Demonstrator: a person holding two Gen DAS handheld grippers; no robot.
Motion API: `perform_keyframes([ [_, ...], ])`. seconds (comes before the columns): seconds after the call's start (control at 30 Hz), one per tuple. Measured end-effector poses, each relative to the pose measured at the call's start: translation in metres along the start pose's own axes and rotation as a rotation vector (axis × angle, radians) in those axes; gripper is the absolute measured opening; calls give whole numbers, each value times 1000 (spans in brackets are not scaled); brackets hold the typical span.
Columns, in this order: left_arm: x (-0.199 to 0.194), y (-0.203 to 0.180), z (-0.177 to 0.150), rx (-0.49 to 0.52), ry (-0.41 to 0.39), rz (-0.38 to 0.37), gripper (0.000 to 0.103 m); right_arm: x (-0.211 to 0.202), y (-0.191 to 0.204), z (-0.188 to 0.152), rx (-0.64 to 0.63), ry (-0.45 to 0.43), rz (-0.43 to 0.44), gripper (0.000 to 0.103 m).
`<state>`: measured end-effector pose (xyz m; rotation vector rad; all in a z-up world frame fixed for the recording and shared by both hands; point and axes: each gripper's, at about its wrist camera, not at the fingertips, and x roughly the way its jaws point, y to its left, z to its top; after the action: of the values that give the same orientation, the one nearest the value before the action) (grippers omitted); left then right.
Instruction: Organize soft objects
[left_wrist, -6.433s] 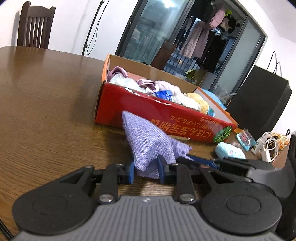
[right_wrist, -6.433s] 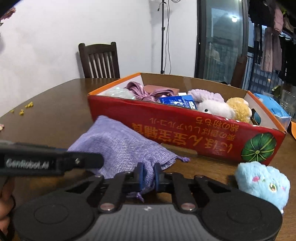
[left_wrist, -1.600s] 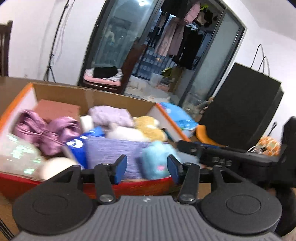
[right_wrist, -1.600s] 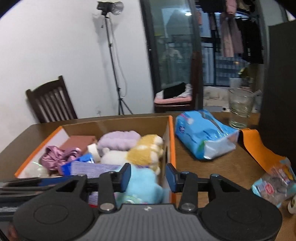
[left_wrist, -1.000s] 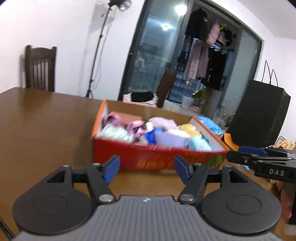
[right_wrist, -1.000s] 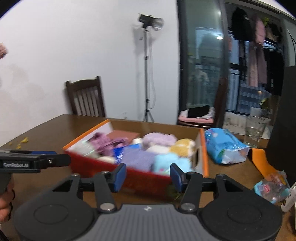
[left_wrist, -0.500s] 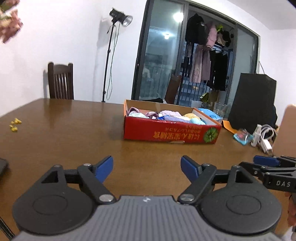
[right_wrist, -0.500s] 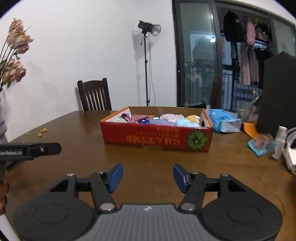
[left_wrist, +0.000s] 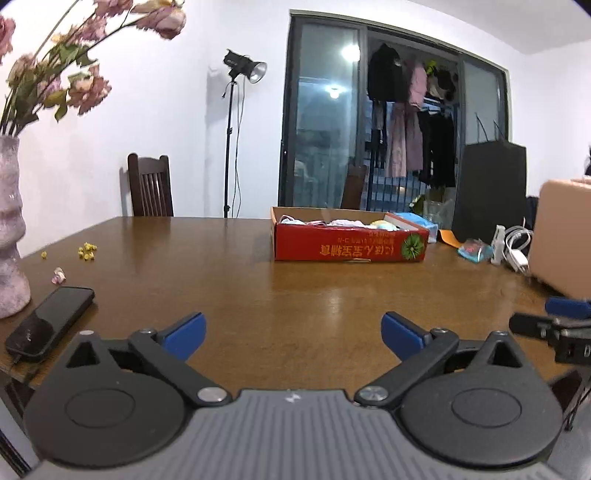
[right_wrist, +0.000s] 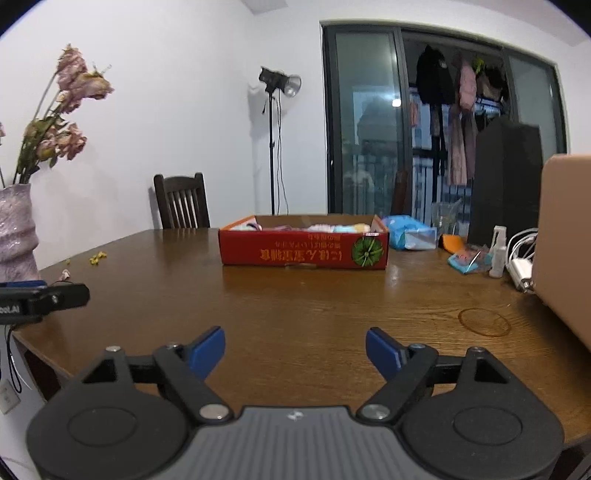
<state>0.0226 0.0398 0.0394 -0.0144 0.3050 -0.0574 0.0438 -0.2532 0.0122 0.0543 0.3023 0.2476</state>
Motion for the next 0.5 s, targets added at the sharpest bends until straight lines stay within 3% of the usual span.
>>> perform_keyframes([
  [0.3, -12, 8, -2, -51, -30, 5, 103, -5, 9, 1, 7, -52, 2, 94],
  [0.5, -12, 6, -1, -44, -32, 3, 103, -6, 14, 1, -5, -58, 7, 95],
])
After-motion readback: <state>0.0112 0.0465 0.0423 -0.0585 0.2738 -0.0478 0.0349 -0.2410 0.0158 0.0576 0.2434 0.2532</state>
